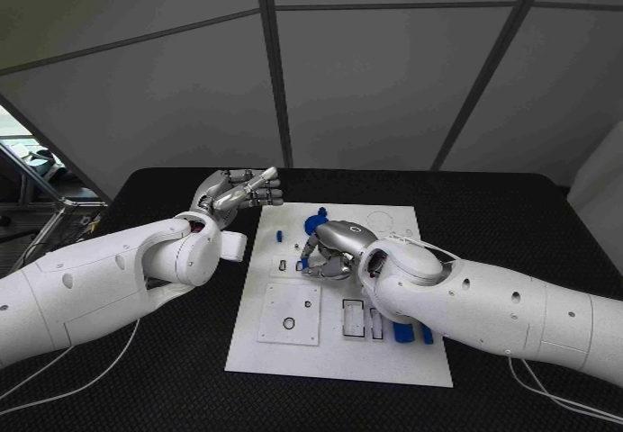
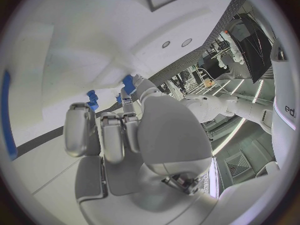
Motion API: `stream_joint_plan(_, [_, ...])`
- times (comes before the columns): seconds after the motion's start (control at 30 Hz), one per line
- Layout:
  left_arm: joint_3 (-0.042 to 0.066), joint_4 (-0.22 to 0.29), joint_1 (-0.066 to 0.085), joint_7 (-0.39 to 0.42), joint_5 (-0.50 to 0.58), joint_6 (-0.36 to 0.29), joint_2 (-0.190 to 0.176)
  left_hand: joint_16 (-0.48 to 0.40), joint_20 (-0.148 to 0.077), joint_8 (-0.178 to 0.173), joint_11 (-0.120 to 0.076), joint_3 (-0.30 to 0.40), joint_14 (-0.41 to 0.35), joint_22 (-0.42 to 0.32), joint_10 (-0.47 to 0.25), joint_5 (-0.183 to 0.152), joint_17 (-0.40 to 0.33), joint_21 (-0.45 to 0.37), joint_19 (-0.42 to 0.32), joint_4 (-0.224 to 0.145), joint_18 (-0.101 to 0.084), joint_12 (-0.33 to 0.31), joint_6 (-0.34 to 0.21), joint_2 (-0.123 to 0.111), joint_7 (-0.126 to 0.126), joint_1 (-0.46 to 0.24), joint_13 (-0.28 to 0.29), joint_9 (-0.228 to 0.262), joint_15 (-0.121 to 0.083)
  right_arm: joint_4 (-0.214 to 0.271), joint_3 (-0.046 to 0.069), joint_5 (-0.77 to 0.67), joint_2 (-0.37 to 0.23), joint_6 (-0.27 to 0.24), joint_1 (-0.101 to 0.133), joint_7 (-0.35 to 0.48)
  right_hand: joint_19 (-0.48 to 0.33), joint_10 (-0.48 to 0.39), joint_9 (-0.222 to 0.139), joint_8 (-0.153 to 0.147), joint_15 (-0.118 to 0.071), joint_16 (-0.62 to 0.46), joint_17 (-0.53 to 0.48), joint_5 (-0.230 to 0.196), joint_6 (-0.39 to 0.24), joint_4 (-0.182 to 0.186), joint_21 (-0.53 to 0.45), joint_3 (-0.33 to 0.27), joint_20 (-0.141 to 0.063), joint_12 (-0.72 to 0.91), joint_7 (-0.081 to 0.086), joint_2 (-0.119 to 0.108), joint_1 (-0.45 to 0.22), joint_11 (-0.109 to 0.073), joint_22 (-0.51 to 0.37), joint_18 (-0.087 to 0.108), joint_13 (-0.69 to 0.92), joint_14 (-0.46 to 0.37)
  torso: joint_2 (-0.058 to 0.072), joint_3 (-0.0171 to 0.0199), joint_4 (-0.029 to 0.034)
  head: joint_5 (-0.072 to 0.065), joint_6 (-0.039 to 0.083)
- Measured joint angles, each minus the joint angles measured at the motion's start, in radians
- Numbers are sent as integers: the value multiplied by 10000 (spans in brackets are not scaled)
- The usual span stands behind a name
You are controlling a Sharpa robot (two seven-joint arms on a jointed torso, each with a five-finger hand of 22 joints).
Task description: Assemble the parts on the task board
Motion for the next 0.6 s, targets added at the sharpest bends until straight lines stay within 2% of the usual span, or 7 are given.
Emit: stream_joint_plan(0.6, [0,-12,0,-2,0,32,-8,1,0,0,0,0,0,2,0,0,-1,0,0,0,0,0,0,0,0,0,0,0,0,2,15,-178,-16,155,19,-116,0,0,74,-4,0,0,-2,-1,-8,-1,0,0,0,0,-7,-93,-91,0,0,1,0,0,-6,-1,3,-20,-68])
